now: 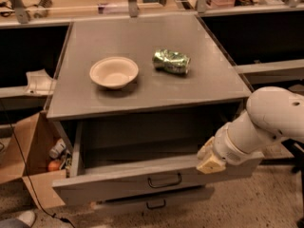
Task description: Open top drawer
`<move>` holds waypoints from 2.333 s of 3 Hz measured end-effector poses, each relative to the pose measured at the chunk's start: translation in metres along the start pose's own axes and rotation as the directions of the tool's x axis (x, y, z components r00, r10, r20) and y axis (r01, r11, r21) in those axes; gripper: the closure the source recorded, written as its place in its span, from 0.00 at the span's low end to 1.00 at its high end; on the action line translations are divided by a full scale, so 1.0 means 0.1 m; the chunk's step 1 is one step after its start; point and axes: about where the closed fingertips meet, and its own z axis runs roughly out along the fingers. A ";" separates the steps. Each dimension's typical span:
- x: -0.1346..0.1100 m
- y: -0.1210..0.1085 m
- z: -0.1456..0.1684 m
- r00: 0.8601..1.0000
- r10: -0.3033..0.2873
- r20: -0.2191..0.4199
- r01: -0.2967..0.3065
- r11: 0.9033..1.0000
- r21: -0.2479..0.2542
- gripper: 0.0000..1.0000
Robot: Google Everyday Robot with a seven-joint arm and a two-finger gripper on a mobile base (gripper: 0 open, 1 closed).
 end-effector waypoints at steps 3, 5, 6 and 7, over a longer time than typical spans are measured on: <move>0.26 0.43 -0.40 0.998 0.060 0.030 -0.061 0.998 0.028 1.00; 0.26 0.43 -0.40 0.998 0.060 0.030 -0.061 0.998 0.028 0.50; 0.26 0.43 -0.40 0.998 0.060 0.030 -0.061 0.998 0.028 0.26; 0.26 0.43 -0.40 0.998 0.060 0.030 -0.061 0.998 0.028 0.00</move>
Offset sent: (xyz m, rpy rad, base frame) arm -0.1154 -0.0445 0.0563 0.0572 -0.0239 -0.1216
